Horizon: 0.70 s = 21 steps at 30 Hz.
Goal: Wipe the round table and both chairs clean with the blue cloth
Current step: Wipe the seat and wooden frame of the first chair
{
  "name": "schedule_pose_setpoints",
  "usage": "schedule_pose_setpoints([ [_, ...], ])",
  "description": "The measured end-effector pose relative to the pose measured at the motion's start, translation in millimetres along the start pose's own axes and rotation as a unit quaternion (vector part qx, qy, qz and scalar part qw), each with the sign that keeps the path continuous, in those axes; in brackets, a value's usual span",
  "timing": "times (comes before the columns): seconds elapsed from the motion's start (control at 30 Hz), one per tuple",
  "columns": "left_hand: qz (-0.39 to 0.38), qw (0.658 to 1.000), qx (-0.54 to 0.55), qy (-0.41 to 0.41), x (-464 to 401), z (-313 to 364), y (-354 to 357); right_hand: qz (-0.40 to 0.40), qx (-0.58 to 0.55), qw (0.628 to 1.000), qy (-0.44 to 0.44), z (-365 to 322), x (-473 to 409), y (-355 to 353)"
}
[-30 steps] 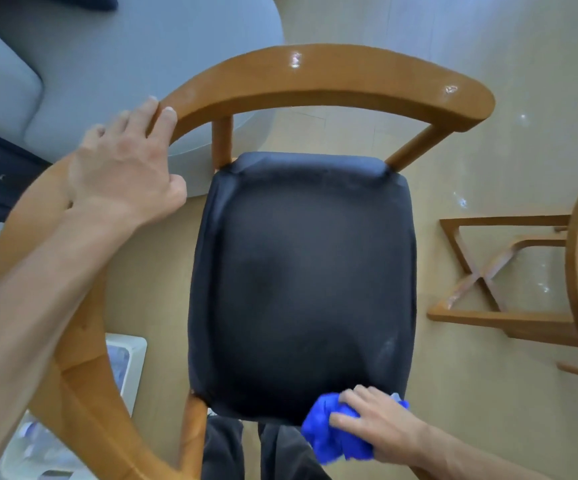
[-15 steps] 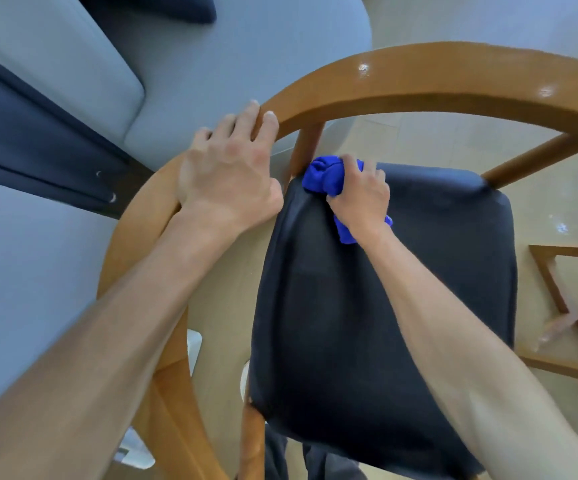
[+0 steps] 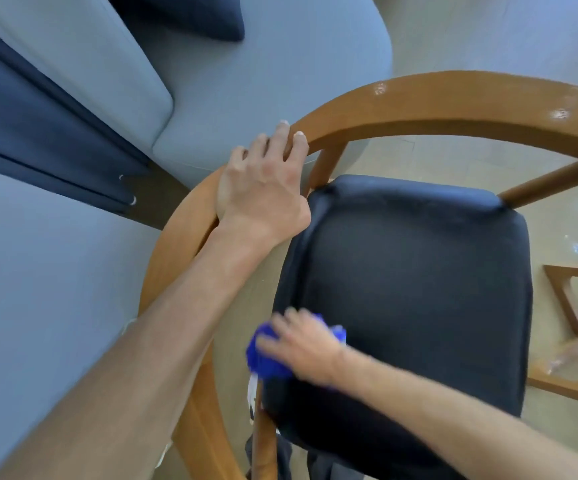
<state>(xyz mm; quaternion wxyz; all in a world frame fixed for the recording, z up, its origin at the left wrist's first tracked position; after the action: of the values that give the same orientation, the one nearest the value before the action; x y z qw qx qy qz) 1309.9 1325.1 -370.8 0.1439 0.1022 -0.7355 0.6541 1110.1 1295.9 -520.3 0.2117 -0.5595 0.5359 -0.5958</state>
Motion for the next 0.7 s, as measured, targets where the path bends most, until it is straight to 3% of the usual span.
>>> schedule_pose_setpoints([
  [0.1,0.005,1.0,0.004,0.002,-1,0,0,0.097,0.001,0.96,0.261,164,-22,-69],
  [0.2,0.008,1.0,0.006,-0.001,-2,1,2,0.103,-0.047,0.924,0.366,232,-11,-79],
  [0.3,0.01,1.0,0.015,0.002,-4,1,0,0.123,-0.122,0.928,0.33,164,8,-47],
  [0.4,0.009,1.0,0.014,0.001,-3,1,0,0.056,-0.105,0.988,0.101,15,26,3],
  [0.47,0.013,1.0,0.008,0.001,-3,1,0,-0.021,-0.057,0.998,-0.034,-46,39,33],
  [0.57,0.013,1.0,0.01,-0.008,-3,-1,0,-0.034,-0.05,0.998,-0.031,-4,26,28],
  [0.7,0.027,0.999,0.015,-0.008,-2,-2,-1,0.058,-0.105,0.983,0.141,143,15,-25],
])
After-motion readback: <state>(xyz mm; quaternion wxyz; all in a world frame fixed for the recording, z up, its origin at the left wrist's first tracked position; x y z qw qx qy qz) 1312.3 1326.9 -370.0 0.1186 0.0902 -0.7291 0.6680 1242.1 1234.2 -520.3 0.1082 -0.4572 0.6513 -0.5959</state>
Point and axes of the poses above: each hand's wrist, its own x-axis away from the middle knuckle, its own y-axis out of the palm, z = x × y, the point moved 10 cm from there along -x, towards the middle knuckle, and after that the axes turned 13 degrees about -z, right-handed, at the moved point
